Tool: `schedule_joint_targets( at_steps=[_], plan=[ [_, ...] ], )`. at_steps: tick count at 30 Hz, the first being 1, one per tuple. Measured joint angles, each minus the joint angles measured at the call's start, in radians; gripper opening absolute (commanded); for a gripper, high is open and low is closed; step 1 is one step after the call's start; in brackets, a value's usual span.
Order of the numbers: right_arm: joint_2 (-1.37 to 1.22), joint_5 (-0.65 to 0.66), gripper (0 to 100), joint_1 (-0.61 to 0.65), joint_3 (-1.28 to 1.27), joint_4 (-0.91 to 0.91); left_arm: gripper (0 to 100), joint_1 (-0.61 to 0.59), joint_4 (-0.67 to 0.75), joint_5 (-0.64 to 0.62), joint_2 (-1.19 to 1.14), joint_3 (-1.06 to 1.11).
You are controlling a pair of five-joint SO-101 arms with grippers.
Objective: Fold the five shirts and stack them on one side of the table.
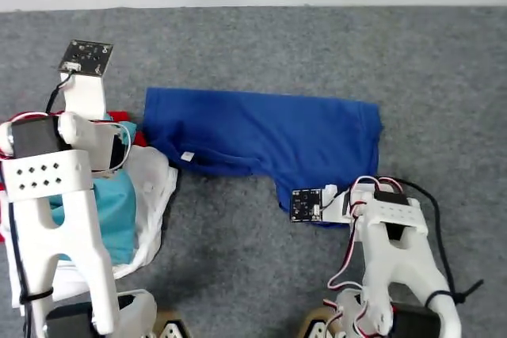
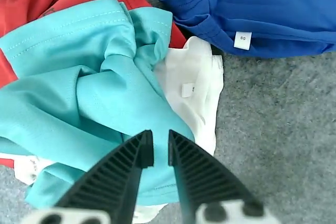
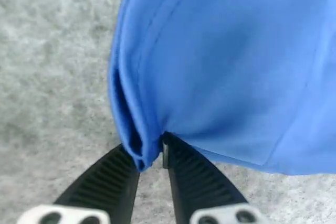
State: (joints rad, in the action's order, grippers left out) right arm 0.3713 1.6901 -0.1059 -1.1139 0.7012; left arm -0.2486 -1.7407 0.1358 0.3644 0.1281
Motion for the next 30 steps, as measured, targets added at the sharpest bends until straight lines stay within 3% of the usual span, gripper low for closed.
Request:
schedule_joint_targets(
  at_steps=[6,10,22,30],
  plan=[
    [0.0,-0.068,1.0,0.025,0.126,0.193,5,0.0,0.0,0.0,0.0,0.0],
    [-0.002,-0.147,1.0,0.031,0.222,0.229,5,0.0,0.0,0.0,0.0,0.0],
    [-0.115,-0.572,1.0,0.091,0.255,-0.118,5,0.074,0.0,0.0,0.0,0.0],
    [-0.258,-0.801,1.0,0.066,0.391,-0.233,5,0.089,0.0,0.0,0.0,0.0]
  ],
)
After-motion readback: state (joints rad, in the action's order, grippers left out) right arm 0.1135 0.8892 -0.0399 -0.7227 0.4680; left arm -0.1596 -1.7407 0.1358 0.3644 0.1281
